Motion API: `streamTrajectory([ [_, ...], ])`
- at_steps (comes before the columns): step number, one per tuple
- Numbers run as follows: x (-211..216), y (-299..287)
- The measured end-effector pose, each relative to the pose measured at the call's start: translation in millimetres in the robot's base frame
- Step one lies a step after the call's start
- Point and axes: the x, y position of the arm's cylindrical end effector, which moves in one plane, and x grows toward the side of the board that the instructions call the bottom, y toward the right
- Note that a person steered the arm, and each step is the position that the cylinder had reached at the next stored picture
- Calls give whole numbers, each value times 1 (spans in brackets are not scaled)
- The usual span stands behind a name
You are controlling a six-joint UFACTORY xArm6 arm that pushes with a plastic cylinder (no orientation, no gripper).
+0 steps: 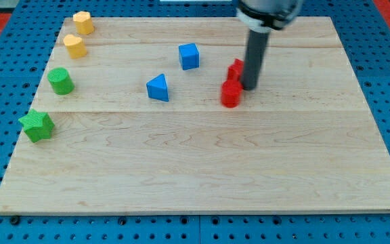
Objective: Move red circle closer to red star
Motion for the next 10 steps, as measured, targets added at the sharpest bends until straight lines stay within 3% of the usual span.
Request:
streamTrajectory([
  [1, -24, -1],
  [2, 19, 69],
  [5, 85, 12],
  [7, 31, -75],
  [10, 55, 16],
])
